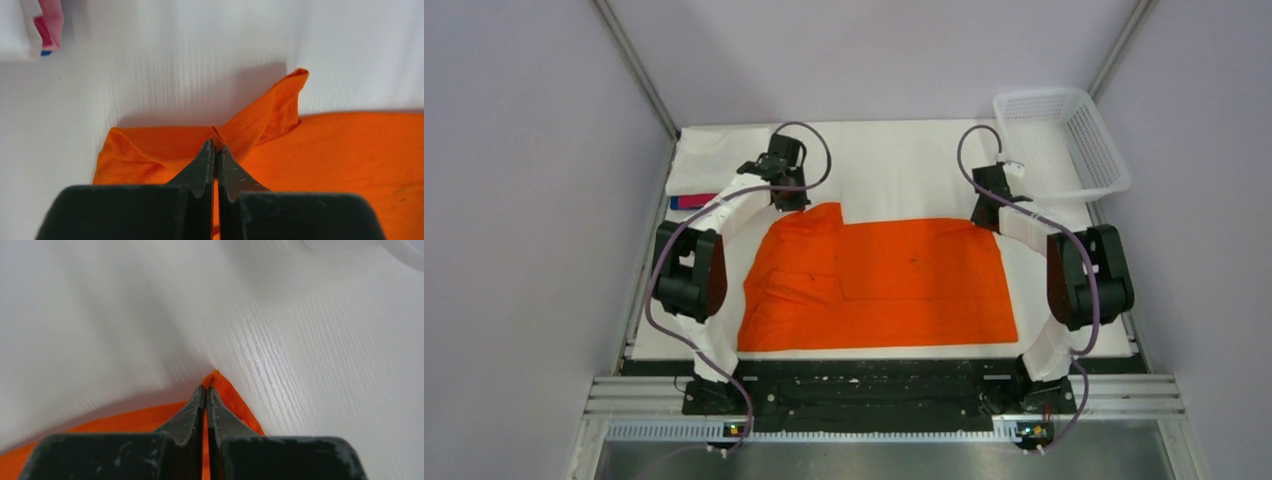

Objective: Fold and stack the t-shirts
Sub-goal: Grab the side of the flattened tshirt furthest away from the robot with both arms, then fold the other side of the tshirt into a rectangle

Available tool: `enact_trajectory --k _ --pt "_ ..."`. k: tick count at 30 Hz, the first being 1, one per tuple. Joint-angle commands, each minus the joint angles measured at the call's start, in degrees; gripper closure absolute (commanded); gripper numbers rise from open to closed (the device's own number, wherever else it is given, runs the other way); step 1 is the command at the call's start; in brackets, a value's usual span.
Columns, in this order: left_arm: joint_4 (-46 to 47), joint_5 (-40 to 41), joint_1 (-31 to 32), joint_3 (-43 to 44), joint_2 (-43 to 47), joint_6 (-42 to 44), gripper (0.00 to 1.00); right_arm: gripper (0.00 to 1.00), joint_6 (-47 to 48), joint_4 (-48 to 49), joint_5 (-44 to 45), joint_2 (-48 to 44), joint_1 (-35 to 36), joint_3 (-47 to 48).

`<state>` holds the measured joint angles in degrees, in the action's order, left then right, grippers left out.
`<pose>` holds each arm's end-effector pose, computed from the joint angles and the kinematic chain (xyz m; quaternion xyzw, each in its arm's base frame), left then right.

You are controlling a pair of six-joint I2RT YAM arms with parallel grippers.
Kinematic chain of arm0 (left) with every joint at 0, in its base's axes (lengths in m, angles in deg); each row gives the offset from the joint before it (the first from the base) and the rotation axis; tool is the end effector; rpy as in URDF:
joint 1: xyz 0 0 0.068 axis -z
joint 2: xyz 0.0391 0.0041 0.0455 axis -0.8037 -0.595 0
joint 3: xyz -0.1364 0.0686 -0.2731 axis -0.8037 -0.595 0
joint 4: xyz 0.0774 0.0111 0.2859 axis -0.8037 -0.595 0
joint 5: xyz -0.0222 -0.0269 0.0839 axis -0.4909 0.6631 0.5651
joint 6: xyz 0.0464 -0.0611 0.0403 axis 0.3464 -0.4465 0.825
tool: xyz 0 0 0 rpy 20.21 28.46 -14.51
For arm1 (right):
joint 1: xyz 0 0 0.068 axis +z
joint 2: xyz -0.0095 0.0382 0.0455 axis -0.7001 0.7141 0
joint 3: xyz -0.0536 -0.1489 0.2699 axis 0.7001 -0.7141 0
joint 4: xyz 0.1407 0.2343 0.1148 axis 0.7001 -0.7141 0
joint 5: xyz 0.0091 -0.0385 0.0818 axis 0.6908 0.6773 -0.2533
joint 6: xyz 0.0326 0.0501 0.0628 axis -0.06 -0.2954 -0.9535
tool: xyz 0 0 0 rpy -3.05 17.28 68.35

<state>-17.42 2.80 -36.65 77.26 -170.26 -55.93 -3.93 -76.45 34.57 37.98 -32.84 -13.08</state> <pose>0.4591 -0.1340 0.2307 -0.0552 0.9512 -0.0736 0.2944 0.4151 0.0524 0.1670 0.1934 0.9061 -0.0873 0.3660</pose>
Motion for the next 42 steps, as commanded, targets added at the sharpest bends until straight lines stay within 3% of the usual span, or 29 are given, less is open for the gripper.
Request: enact_trajectory --k 1,10,18,34,42 --pt "3.8 2.7 2.6 -7.2 9.9 -0.5 1.0 1.0 1.8 3.9 -2.2 -9.5 1.4 -5.3" --pt "3.7 7.5 4.6 -23.8 29.0 -4.0 1.0 1.0 0.3 1.5 -3.3 -23.4 2.8 -15.5" --pt "3.8 6.4 8.3 -35.4 44.3 -9.7 1.0 1.0 -0.9 -1.6 -3.0 -33.3 3.1 -21.0" --pt "-3.8 6.6 12.0 -49.6 66.5 -20.5 1.0 1.0 -0.9 -4.0 -3.3 -39.3 3.1 -24.9" --pt "-4.2 -1.1 13.3 -57.1 71.4 -27.0 0.99 0.97 -3.3 -3.8 -3.0 -37.4 3.1 -27.3"
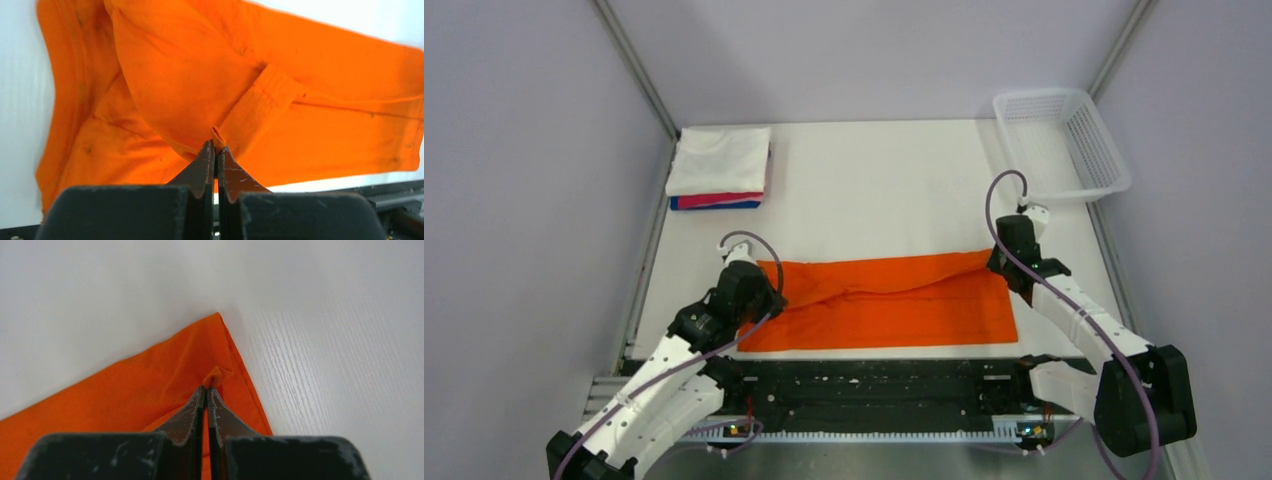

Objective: Fold and stack the t-shirts
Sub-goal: Fold the other side of the tshirt into a rectangle, then rotate the tshirt 90 degrees

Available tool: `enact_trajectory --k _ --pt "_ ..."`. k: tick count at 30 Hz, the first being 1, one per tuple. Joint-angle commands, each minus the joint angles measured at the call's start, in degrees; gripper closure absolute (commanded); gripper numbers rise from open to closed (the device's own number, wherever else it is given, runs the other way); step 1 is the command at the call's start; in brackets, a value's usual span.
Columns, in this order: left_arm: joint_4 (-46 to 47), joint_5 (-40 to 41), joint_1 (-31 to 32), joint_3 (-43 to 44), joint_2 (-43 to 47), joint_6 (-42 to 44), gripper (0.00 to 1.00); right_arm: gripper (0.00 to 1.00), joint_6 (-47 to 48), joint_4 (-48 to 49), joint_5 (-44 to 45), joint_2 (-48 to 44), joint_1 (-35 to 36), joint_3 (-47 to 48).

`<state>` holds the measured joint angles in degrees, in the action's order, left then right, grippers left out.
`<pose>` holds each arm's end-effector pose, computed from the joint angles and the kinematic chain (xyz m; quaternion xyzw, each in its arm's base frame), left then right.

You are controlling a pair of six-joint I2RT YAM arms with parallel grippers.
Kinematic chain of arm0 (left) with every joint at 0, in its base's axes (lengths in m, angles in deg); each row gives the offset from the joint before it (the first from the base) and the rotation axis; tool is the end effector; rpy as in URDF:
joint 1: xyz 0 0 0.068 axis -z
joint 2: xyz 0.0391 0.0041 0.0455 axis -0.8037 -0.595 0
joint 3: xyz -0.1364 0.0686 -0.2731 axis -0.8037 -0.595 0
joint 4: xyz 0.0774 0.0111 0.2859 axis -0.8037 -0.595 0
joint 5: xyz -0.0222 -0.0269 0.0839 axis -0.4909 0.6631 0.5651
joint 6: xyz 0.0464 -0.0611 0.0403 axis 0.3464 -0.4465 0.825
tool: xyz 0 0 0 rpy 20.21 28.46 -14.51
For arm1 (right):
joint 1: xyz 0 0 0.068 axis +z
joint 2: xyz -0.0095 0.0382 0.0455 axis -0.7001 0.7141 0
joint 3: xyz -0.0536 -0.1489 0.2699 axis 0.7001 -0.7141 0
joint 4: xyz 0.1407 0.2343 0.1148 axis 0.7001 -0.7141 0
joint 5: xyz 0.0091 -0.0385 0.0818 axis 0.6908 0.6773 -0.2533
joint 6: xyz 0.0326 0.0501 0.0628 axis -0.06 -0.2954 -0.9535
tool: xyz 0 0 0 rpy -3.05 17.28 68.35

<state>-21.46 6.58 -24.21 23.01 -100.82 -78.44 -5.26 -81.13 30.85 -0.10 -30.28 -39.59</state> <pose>0.1557 -0.0761 0.2191 -0.1493 0.9056 -0.1899 0.3486 0.2553 0.0360 0.2002 0.1818 0.8935 -0.0224 0.4099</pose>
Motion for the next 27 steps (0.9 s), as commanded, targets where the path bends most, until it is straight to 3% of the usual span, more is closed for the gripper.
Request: enact_trajectory --k 1,5,7,11,12,13,14,19,23,27 --pt "-0.6 -5.8 1.4 -3.8 2.6 -5.5 0.99 0.96 -2.5 0.9 0.9 0.8 0.6 -1.1" --pt "-3.8 -7.0 3.8 -7.7 5.1 -9.5 0.91 0.83 -4.7 0.9 1.7 0.6 0.5 -2.1" --pt "-4.3 -10.1 5.0 -9.6 6.0 -11.3 0.81 0.66 -5.2 0.9 2.3 0.0 0.6 -2.4" --pt "-10.7 -8.0 6.3 -7.8 7.1 -12.7 0.37 0.22 -6.8 -1.1 4.2 -2.1 0.6 -2.1" --pt "-12.5 -6.1 6.4 -5.9 7.3 -12.1 0.25 0.13 -7.1 -1.8 4.6 -2.8 0.6 -1.9" --pt "-13.5 -5.5 6.5 -3.0 7.5 -11.1 0.07 0.06 -7.1 -2.3 4.9 -3.5 0.6 -1.7" --pt "-14.1 -5.0 6.5 -0.6 7.4 -9.8 0.02 0.02 -7.3 -3.0 5.1 -4.3 0.6 -1.4" --pt "-8.8 -2.2 6.6 5.4 2.5 -4.7 0.01 0.01 -6.7 -4.4 2.1 -9.2 0.5 -0.1" --pt "1.0 0.0 6.4 6.6 -8.7 -4.6 0.01 0.01 -1.2 4.6 -11.6 -12.1 0.6 -2.0" --pt "9.2 -0.2 5.5 6.4 -20.5 -6.0 0.01 0.01 -1.3 13.4 -23.9 -6.8 2.3 -3.0"
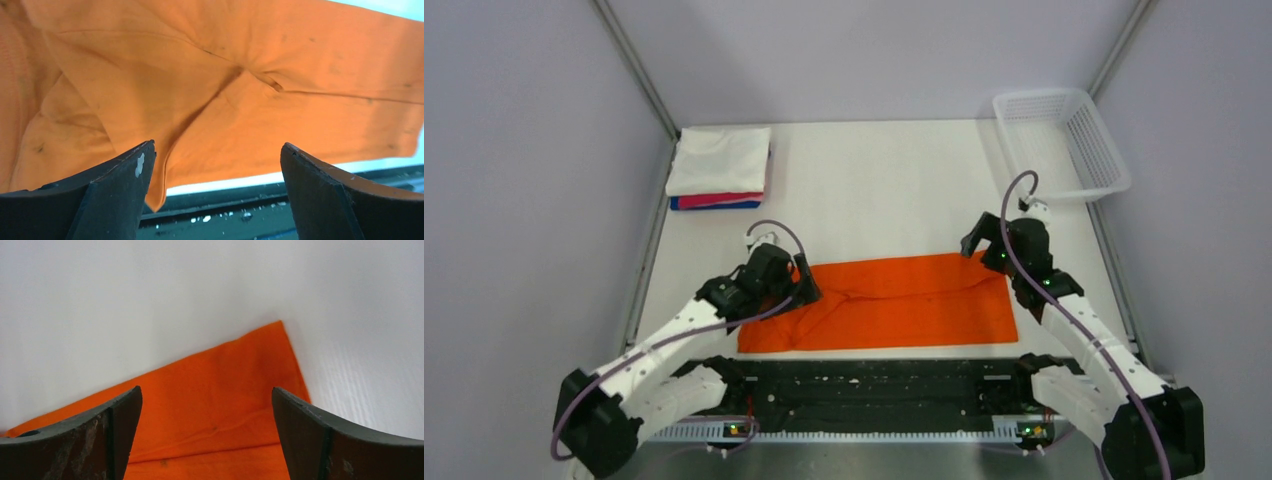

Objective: Fold and stack the t-shirts
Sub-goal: Rotate the tshirt 90 degrees

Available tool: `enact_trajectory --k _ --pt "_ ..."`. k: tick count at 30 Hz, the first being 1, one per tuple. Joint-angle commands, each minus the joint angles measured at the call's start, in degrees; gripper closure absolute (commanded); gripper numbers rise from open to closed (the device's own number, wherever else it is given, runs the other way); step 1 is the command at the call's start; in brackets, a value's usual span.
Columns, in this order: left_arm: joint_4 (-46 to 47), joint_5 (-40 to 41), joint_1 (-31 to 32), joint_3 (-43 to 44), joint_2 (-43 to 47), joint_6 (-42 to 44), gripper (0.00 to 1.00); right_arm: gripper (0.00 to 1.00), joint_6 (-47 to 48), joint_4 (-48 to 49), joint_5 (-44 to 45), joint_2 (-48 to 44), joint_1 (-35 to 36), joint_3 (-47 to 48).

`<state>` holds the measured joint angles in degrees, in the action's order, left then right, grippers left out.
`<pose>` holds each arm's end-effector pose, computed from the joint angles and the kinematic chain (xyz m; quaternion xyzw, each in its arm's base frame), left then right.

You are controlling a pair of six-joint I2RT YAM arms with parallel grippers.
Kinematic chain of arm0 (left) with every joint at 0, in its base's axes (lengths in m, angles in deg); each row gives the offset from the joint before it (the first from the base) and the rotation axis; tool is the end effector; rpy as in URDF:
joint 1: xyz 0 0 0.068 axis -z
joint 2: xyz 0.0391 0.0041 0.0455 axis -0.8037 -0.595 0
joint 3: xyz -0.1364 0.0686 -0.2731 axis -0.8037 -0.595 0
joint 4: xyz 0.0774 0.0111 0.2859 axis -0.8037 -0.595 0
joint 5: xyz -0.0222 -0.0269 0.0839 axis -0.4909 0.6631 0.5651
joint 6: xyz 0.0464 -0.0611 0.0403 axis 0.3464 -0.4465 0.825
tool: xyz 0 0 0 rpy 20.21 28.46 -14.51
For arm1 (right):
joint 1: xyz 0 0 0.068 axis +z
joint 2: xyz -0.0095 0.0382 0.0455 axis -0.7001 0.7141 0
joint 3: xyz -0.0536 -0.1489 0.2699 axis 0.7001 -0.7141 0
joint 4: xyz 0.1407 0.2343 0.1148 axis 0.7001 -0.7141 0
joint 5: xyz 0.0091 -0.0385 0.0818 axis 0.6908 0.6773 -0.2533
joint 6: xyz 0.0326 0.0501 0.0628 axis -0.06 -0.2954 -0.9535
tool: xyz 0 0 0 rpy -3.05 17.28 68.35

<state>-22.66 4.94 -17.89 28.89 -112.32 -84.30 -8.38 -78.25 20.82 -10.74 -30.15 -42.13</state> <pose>0.1694 -0.1119 0.2232 -0.1403 0.9296 -0.1969 0.2781 0.2347 0.0446 0.2282 0.1764 0.8634 0.1021 0.4615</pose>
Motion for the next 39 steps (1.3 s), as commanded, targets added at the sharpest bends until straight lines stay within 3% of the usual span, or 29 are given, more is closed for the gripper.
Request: enact_trajectory --k 1,6,9,12,17,20,23,29,33,37,39 --pt "12.0 0.9 -1.1 0.6 -11.3 -0.1 0.01 0.01 1.7 10.6 -13.4 6.4 3.4 0.1" --pt "20.3 -2.3 -6.5 -1.7 -19.6 0.5 0.01 0.01 -1.1 5.3 -8.1 16.6 6.0 2.6" --pt "24.3 -8.2 -12.8 -4.8 -22.8 1.7 0.01 0.01 -4.1 1.9 -2.9 18.0 5.8 1.5" --pt "26.4 -8.9 -16.2 -6.2 -24.2 3.5 0.01 0.01 -6.8 -0.8 1.1 17.1 3.5 -0.7" --pt "27.5 -8.4 -20.1 -3.1 -29.6 5.4 0.01 0.01 -6.3 0.7 0.1 13.8 -0.5 -3.0" --pt "29.1 -8.2 -20.8 1.9 -35.0 5.0 0.01 0.01 -3.4 4.4 -5.0 11.3 -0.4 -3.9" --pt "28.1 -9.4 -20.9 11.8 -43.6 6.5 0.01 0.01 -2.4 6.6 -10.7 7.6 0.2 -3.8" --pt "22.8 -17.2 -20.8 41.6 -65.5 7.0 0.01 0.01 0.1 8.8 -15.9 2.1 3.9 -2.4" --pt "26.1 -20.6 -20.7 61.7 -80.3 4.4 0.01 0.01 0.4 18.0 -16.5 8.9 4.4 -4.5" --pt "25.1 -27.4 -20.6 87.1 -96.4 -0.6 0.01 0.01 2.0 16.4 -13.6 18.0 6.4 -0.6" --pt "32.8 -30.5 -20.3 94.5 -103.0 -5.8 0.01 0.01 1.7 15.9 -12.6 20.0 7.7 -0.4"
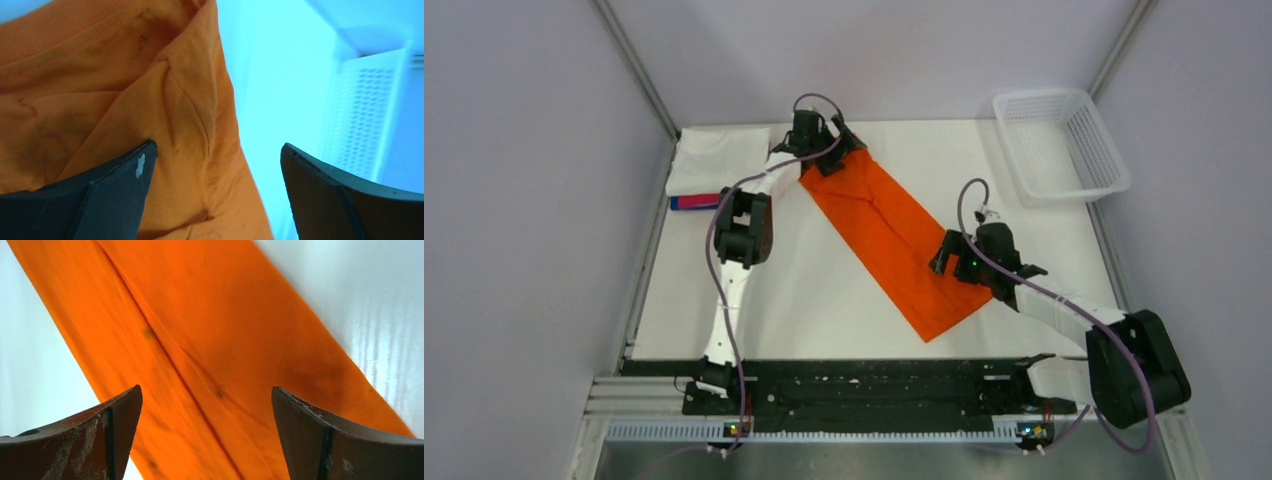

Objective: Fold and stack the t-shirts
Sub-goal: Rotate the tshirt 90 degrees

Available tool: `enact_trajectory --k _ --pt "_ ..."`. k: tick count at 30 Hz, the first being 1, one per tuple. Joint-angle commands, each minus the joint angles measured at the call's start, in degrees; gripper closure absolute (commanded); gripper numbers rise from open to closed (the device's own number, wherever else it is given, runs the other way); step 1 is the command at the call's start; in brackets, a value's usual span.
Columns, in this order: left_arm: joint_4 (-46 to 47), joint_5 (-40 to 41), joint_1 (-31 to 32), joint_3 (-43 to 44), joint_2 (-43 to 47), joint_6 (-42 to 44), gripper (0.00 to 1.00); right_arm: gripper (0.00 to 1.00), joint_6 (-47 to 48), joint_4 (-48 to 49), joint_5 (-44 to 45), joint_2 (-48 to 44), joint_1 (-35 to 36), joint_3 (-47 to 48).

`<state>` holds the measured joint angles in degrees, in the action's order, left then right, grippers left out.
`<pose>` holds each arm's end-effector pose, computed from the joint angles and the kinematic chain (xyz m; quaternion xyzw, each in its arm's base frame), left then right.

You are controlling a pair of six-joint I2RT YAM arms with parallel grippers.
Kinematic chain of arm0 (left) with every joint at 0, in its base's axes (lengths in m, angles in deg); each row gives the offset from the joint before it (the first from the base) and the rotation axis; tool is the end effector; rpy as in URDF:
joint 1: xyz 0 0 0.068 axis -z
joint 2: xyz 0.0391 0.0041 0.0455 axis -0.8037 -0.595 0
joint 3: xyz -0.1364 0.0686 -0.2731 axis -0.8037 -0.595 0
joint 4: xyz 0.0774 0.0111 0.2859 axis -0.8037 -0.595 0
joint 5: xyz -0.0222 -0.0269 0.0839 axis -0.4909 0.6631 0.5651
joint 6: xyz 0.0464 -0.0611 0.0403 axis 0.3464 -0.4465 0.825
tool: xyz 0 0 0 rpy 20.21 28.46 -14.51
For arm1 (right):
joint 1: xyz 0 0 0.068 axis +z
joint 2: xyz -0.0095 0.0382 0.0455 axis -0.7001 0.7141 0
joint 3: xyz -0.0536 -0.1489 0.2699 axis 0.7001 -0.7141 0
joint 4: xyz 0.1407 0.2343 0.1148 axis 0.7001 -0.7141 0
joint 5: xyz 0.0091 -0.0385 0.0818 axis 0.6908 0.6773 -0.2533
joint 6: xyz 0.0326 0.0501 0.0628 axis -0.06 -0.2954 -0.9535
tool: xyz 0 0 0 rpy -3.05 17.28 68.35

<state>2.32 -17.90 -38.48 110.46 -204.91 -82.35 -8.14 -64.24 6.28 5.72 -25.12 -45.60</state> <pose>0.6306 -0.1925 0.1569 -0.1922 0.8645 -0.3482 0.3072 0.2578 0.0953 0.1643 0.0818 0.9031 0.2043 0.3687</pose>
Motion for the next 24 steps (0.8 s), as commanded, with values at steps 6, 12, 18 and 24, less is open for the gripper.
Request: enact_trajectory --k 6,12,18,24 --pt "27.6 -5.4 0.9 27.0 -25.7 -24.1 0.01 0.01 -0.9 0.6 1.2 5.3 9.6 1.0" --pt "29.1 0.3 2.2 27.1 -27.5 -23.0 0.01 0.01 -6.0 0.7 -3.2 7.4 22.3 1.3" --pt "27.8 0.5 2.7 26.9 -24.5 -20.4 0.01 0.01 -8.0 1.5 -1.1 7.8 28.8 5.2" --pt "22.5 -3.8 3.5 24.0 -12.3 -13.1 0.01 0.01 -7.9 2.1 4.0 2.0 28.9 8.7"
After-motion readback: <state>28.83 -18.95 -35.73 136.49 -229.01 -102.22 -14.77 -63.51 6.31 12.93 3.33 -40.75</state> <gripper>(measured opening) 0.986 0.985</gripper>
